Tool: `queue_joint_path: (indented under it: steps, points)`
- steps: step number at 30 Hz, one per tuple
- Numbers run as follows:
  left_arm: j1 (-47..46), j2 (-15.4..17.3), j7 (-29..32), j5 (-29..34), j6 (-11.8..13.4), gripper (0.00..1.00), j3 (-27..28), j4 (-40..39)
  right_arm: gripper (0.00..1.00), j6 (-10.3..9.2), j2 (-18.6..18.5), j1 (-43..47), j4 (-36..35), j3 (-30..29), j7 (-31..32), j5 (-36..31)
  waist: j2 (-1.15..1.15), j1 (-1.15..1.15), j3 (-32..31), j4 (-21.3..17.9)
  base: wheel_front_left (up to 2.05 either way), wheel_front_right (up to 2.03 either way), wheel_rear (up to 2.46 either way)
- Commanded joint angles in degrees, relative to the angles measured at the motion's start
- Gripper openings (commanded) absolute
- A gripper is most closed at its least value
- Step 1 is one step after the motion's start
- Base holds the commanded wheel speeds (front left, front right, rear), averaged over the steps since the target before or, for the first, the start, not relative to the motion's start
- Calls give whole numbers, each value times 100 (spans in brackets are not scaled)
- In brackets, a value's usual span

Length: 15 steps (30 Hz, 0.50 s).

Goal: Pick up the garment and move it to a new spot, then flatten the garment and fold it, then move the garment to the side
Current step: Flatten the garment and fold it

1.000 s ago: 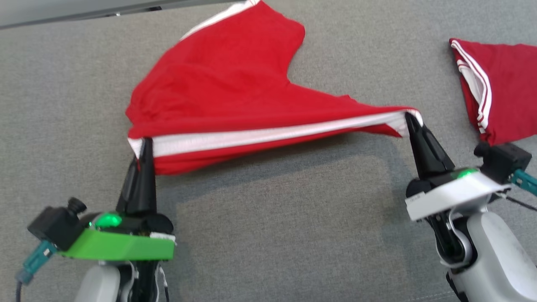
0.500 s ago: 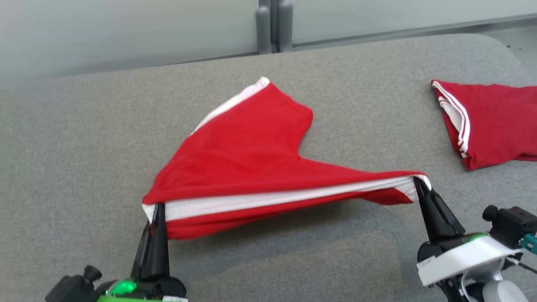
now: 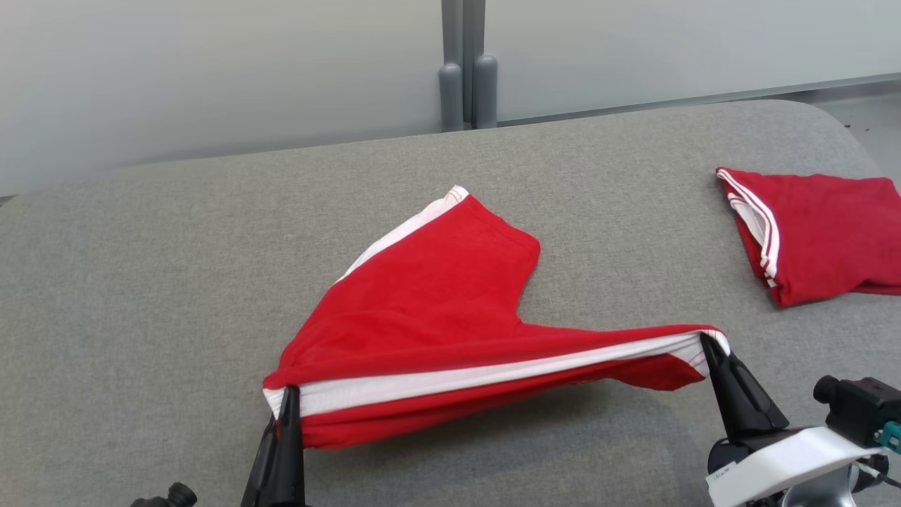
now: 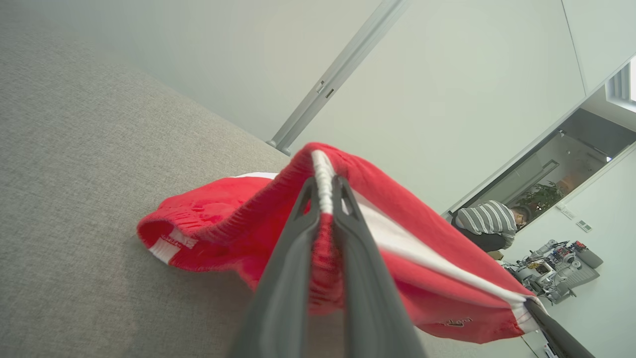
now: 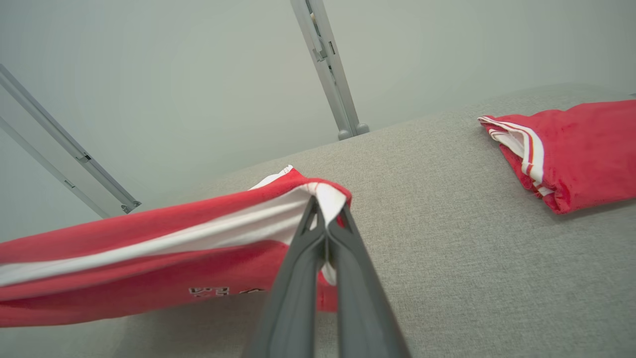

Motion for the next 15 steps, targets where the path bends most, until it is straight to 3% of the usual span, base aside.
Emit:
queue_joint_path:
  steps: [1,10,15]
  points:
    - [-103,9,-33,24,18,0,20,66,0,-14,-13,-114,67,-42,5,-47,56,1,28,104,0,0,0]
    - [-475,-45,-33,-139,18,0,-68,491,0,-14,-117,-776,529,-141,130,-81,56,1,159,494,0,0,0]
    - [-922,-57,-33,-426,38,0,-135,916,0,-16,-418,-1493,1054,-89,341,-40,56,1,309,810,0,0,0]
